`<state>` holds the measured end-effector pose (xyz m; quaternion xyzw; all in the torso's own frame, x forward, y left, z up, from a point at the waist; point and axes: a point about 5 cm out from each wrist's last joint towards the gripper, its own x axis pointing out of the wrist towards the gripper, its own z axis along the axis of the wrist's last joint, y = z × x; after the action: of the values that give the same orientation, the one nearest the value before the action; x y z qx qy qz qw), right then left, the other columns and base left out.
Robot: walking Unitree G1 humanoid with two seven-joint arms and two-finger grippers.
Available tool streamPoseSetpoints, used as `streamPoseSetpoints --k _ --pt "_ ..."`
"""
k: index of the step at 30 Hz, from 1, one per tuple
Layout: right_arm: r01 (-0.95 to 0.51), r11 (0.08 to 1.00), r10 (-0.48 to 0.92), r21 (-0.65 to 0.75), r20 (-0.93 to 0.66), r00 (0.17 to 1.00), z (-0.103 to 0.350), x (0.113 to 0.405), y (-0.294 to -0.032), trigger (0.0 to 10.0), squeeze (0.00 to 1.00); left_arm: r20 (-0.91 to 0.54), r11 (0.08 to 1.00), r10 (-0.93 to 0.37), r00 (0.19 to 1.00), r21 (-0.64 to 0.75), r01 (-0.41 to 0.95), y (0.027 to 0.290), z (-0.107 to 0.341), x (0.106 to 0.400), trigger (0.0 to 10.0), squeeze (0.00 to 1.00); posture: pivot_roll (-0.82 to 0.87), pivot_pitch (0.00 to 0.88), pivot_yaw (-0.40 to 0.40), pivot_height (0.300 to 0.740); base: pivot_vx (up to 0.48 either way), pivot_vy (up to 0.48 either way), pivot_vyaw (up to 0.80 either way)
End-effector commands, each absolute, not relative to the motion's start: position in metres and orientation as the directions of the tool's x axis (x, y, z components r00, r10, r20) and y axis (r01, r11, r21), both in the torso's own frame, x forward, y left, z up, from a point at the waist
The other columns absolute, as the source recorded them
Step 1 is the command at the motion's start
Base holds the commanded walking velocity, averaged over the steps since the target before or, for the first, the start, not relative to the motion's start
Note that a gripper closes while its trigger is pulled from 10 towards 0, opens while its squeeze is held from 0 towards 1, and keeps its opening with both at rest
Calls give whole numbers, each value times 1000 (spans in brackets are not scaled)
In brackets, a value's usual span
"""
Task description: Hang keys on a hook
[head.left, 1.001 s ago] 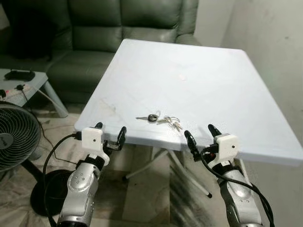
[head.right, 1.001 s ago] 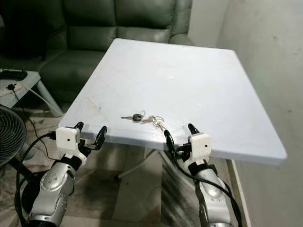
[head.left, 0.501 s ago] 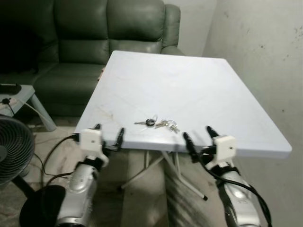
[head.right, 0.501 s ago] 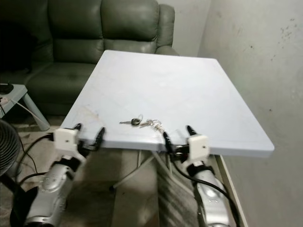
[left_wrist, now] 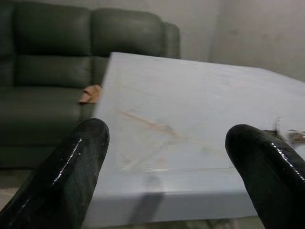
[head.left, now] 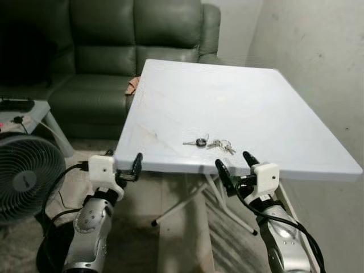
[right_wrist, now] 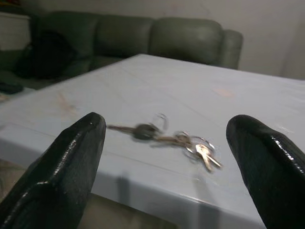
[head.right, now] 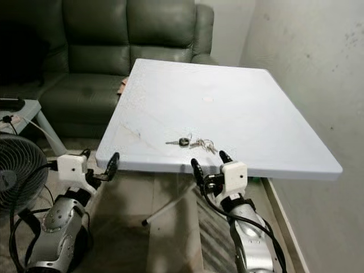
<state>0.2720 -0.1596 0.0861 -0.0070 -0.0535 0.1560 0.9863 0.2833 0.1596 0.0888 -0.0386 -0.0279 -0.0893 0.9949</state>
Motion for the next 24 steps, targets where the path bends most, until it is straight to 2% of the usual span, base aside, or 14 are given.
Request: streamPoseSetpoints --k 1,8,24 --pt "-299 954 300 -23 124 946 92 274 -161 10000 0 62 980 -184 981 -66 188 158 91 285 10000 0 -22 0 -26 740 461 0 0" --pt "-299 954 300 -24 123 946 92 274 -161 10000 0 52 983 -167 985 -65 170 159 89 284 10000 0 -20 0 -28 740 456 0 0" --pt "-303 953 304 -26 99 947 89 272 -163 10000 0 60 982 -181 982 -36 183 150 87 280 10000 0 -19 0 -36 740 0 0 0"
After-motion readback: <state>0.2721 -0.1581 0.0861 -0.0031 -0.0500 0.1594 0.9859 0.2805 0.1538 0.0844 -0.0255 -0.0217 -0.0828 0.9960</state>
